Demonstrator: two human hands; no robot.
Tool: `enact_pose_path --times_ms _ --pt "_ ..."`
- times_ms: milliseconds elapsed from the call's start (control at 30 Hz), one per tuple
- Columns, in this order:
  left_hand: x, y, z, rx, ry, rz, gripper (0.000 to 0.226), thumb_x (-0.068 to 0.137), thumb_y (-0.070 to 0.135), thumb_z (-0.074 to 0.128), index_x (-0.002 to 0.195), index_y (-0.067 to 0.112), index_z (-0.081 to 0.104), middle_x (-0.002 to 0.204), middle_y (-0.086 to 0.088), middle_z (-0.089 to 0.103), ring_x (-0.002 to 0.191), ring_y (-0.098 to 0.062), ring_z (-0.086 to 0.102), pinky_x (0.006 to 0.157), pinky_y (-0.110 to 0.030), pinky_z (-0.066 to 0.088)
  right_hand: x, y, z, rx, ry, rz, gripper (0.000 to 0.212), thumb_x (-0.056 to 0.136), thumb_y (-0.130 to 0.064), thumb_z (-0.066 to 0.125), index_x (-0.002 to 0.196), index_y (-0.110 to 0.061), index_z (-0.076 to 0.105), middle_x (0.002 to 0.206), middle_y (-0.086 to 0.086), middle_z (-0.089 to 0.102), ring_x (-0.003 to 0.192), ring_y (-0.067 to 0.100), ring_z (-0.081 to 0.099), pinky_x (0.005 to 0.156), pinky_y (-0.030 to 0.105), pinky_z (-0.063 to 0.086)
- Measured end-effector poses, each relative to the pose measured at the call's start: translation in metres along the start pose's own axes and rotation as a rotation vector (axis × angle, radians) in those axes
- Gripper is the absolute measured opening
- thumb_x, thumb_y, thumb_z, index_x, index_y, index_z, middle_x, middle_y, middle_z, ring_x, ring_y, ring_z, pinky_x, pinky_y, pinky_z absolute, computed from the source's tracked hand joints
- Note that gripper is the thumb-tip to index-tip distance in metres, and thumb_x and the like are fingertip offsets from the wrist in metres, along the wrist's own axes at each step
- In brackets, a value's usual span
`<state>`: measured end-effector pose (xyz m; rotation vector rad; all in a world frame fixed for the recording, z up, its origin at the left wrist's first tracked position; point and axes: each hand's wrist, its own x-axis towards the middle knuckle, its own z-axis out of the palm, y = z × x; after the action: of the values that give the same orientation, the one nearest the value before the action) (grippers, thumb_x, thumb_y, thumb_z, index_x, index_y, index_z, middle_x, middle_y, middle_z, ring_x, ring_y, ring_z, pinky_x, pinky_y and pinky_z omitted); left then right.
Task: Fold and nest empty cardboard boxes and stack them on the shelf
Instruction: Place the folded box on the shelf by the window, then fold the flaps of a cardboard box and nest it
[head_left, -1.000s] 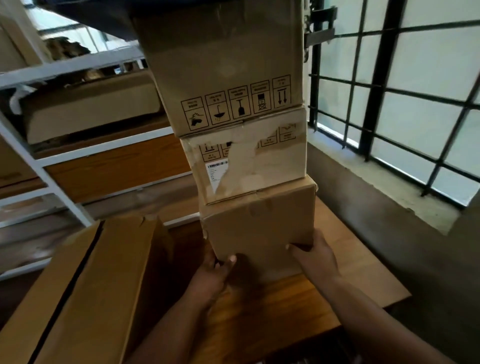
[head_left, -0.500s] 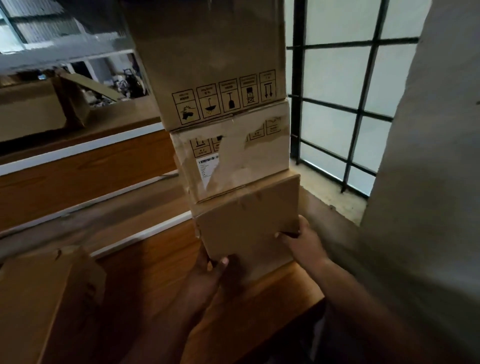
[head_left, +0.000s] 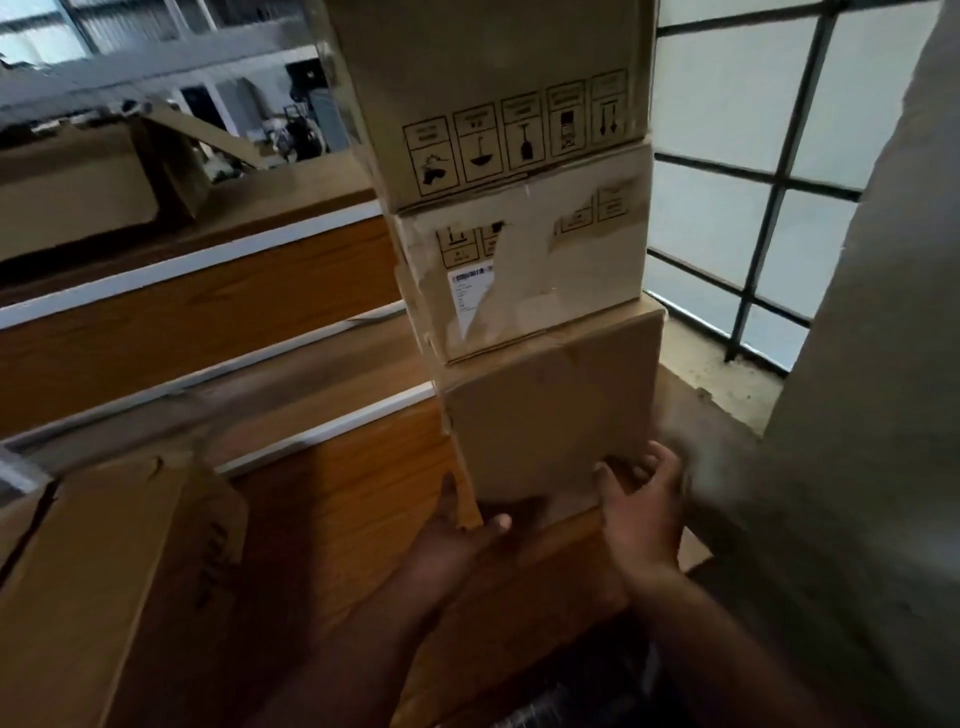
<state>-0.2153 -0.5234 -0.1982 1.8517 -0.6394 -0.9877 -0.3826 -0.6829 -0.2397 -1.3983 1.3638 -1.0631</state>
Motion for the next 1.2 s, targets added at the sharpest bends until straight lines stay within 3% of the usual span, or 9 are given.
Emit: enact_pose_path --times_ms 200,367,467,600,667,767,933,1033,1200 --pt "-0.039 -0.018 -0.048 0.128 0.142 -0.028 0.104 0.089 0.041 0.086 0.17 0.031 0.021 0.146 0.006 0.051 0.106 -0.005 0.06 0.09 -0.026 0.053 -0.109 0.008 0.049 0.088 -0.252 -0.167 0.037 0.092 -0.034 0.083 0.118 -0.031 0.057 0.116 -0.005 0.061 0.106 0.01 0.06 0.092 0.046 0.055" --pt "-0.1 -0.021 -0.13 0.311 0.201 -0.019 0.077 0.095 0.048 0.079 0.16 0.032 0.041 0.151 0.005 0.053 0.105 -0.003 0.062 0.077 -0.016 0.053 -0.185 -0.043 0.099 0.106 -0.566 -0.251 0.045 0.095 -0.051 0.076 0.133 -0.046 0.052 0.13 -0.027 0.052 0.119 -0.007 0.051 0.09 0.03 0.051" --pt "-0.143 -0.023 -0.178 0.307 0.266 0.033 0.04 0.095 0.049 0.076 0.131 0.038 0.062 0.128 0.017 0.067 0.095 0.011 0.063 0.084 -0.014 0.055 -0.231 -0.072 0.131 0.136 -0.633 -0.33 0.048 0.094 -0.049 0.078 0.135 -0.045 0.053 0.129 -0.028 0.053 0.117 -0.006 0.054 0.09 0.033 0.055" --pt "-0.193 -0.044 -0.25 0.141 0.408 0.035 0.058 0.078 0.061 0.078 0.13 0.041 0.065 0.124 0.013 0.072 0.101 -0.001 0.071 0.092 -0.041 0.064 -0.301 -0.112 0.173 0.131 -0.705 -0.384 0.048 0.093 -0.053 0.077 0.133 -0.048 0.051 0.135 -0.02 0.054 0.12 0.001 0.058 0.09 0.041 0.06" --pt "-0.221 -0.05 -0.283 0.124 0.423 0.018 0.039 0.09 0.051 0.078 0.126 0.047 0.062 0.122 0.019 0.068 0.104 0.001 0.068 0.087 -0.036 0.064 -0.337 -0.13 0.192 0.145 -0.727 -0.409 0.046 0.093 -0.054 0.078 0.129 -0.05 0.051 0.136 -0.021 0.056 0.12 0.006 0.061 0.09 0.043 0.06" --pt "-0.251 -0.066 -0.33 0.132 0.457 0.059 0.049 0.094 0.043 0.079 0.139 0.037 0.061 0.135 0.011 0.061 0.117 -0.007 0.064 0.096 -0.035 0.059 -0.387 -0.152 0.215 0.139 -0.782 -0.406 0.045 0.092 -0.056 0.078 0.127 -0.051 0.051 0.132 -0.02 0.06 0.117 0.007 0.064 0.087 0.043 0.061" --pt "-0.298 -0.101 -0.407 0.541 0.549 0.214 0.034 0.097 0.047 0.072 0.127 0.033 0.068 0.119 0.014 0.069 0.097 0.0 0.067 0.076 -0.023 0.055 -0.453 -0.178 0.245 -0.19 -0.857 -0.628 0.044 0.098 -0.067 0.062 0.136 -0.047 0.051 0.14 -0.017 0.049 0.131 0.011 0.052 0.097 0.035 0.053" --pt "-0.308 -0.132 -0.448 0.821 0.621 0.148 0.042 0.098 0.056 0.063 0.134 0.036 0.062 0.131 0.01 0.063 0.12 -0.013 0.059 0.094 -0.037 0.055 -0.482 -0.186 0.259 -0.668 -0.887 -0.855 0.064 0.099 -0.077 0.044 0.15 -0.038 0.041 0.159 -0.005 0.035 0.149 0.027 0.034 0.116 0.046 0.041" --pt "-0.288 -0.165 -0.471 0.829 0.417 -0.313 0.065 0.092 0.069 0.052 0.151 0.045 0.039 0.164 -0.011 0.032 0.154 -0.045 0.025 0.117 -0.08 0.02 -0.513 -0.194 0.287 -0.963 -0.941 -0.672 0.086 0.095 -0.086 0.036 0.159 -0.029 0.034 0.173 0.009 0.018 0.161 0.042 0.013 0.125 0.066 0.026"
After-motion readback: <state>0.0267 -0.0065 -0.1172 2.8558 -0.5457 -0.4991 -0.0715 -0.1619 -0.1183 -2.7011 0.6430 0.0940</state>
